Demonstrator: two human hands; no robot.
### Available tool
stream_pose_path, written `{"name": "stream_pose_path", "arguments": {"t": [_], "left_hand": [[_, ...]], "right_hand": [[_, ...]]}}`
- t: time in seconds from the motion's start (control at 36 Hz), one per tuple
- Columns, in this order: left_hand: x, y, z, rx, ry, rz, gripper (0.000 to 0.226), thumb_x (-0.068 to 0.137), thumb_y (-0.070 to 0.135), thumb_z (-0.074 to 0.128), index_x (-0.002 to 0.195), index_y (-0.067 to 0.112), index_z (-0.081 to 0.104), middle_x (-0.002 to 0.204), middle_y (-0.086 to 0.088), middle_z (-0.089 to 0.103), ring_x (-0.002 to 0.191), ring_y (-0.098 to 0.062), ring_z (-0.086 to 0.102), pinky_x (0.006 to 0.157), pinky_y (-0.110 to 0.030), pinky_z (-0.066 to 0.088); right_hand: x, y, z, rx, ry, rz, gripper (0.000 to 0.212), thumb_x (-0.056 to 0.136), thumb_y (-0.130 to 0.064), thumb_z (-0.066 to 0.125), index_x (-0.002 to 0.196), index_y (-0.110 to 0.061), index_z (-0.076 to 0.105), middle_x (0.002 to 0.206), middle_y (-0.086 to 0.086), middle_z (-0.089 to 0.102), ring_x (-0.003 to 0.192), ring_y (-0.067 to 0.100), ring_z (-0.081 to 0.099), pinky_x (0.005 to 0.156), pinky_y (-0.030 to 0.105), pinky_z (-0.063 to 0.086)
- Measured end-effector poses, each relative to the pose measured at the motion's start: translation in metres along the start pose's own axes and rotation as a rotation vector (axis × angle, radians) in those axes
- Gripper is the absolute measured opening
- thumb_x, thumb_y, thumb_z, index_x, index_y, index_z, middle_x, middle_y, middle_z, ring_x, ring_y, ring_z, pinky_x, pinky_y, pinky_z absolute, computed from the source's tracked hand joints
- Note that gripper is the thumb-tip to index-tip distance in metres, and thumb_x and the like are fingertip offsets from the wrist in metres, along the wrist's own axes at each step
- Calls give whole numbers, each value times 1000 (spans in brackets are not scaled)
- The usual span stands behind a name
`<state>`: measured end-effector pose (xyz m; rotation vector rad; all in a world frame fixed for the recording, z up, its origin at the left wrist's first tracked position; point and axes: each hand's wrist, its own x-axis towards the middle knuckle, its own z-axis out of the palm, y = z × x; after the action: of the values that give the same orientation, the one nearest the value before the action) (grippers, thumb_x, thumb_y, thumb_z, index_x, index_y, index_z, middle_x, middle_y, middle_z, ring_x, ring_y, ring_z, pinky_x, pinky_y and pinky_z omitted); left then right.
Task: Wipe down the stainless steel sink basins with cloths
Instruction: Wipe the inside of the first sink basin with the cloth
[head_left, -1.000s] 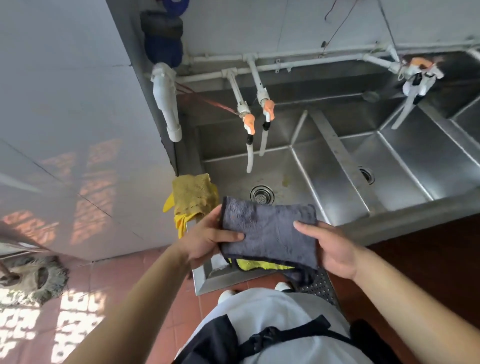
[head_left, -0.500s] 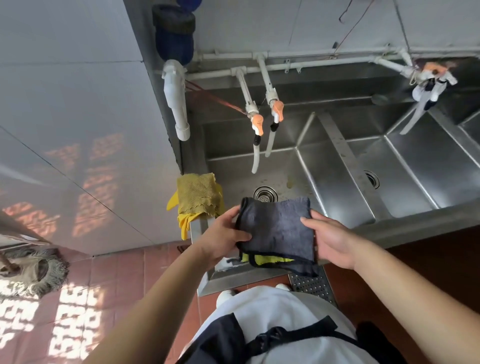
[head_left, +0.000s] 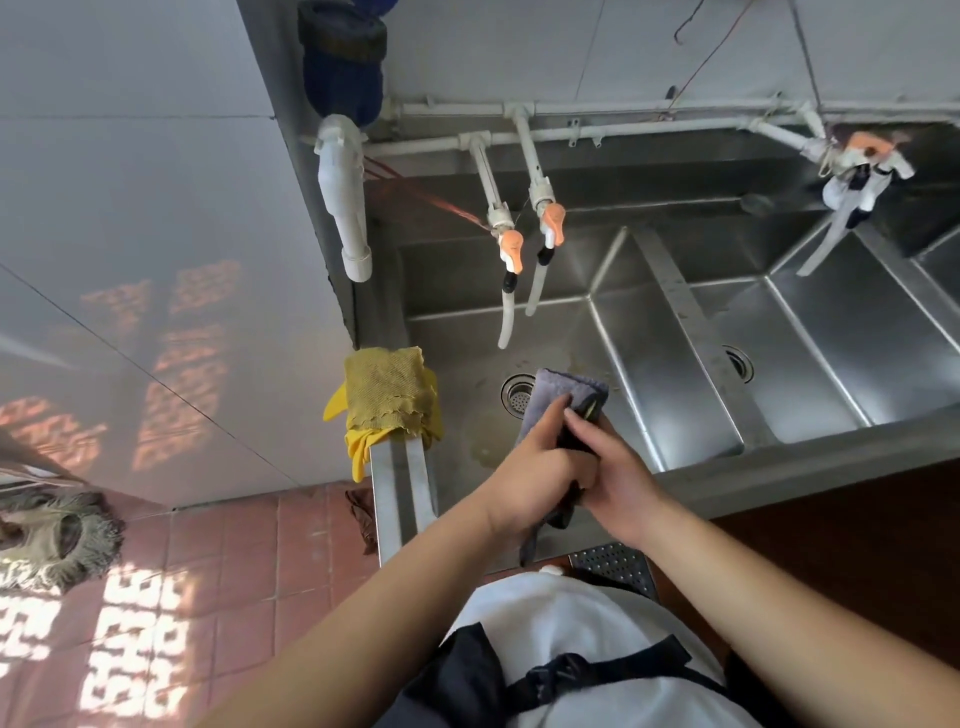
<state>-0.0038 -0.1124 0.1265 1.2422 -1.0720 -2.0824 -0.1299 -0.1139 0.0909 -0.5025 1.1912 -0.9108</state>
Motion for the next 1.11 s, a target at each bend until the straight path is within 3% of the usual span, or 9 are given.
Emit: {"name": "stream_pose_path", "arguments": {"t": [0.06,0.14,0.25,0.36,0.44,0.58,0.75,0.86,1.11], "left_hand": [[5,-4,-9,-175,-89,-2,88,69,5,56,148,37,36,115,0,58,107,-24,55,73,-38,51],[12,-4,-29,-312,38,44,66,72,3,62,133,26,58,130,-6,62,113,-29,64,81,-44,59],[31,-7,-47,-65,306,138,50,72,14,74,119,26,64,122,-5,66,109,-26,65,90,-37,53],[52,-4,-34,-9,10,-8,67,80,11,80,138,29,53,136,2,59,120,-18,62,104,-44,50],[69,-5,-18,-96,-36,-54,49,89,4,69,134,20,58,131,-8,65,119,-28,64,101,-50,51],[98,-11,0,-192,172,-83,38,93,10,66,129,18,59,127,-16,65,117,-32,63,79,-44,56],[124,-17,24,-234,236,-174,46,99,23,60,137,47,46,135,-2,60,124,-27,59,96,-52,54],[145,-30,33,-293,268,-186,80,87,-6,69,144,40,37,130,-18,64,117,-35,65,92,-46,57],[163,-43,42,-153,347,-297,31,92,4,67,120,11,57,88,-10,70,70,-17,69,60,-25,54]], "right_hand": [[1,-4,-11,95,37,41,37,98,-34,51,134,-26,59,125,5,69,113,20,67,82,35,54],[1,-16,-30,179,17,121,45,100,-39,44,135,-16,59,132,13,64,124,31,60,98,48,47],[5,-34,-55,212,-62,152,46,97,-38,43,133,-15,61,136,16,61,127,33,55,105,50,40],[15,-48,-78,209,-199,195,45,97,-33,43,127,-9,66,136,20,59,126,35,56,111,52,36],[31,-57,-93,100,-188,230,42,95,-29,48,126,-8,66,130,20,63,121,34,59,106,50,41],[66,-73,-122,-152,-100,187,25,95,-19,58,118,-19,68,100,7,72,94,26,63,70,41,55],[96,-80,-142,-287,-158,200,40,85,2,68,119,-19,63,113,9,72,99,31,71,69,42,58],[129,-79,-153,-159,-82,245,38,86,4,63,116,-19,64,111,7,71,95,28,69,62,34,54],[170,-68,-164,-25,-32,263,34,87,5,59,110,-19,65,101,5,72,88,27,66,69,36,50]]}}
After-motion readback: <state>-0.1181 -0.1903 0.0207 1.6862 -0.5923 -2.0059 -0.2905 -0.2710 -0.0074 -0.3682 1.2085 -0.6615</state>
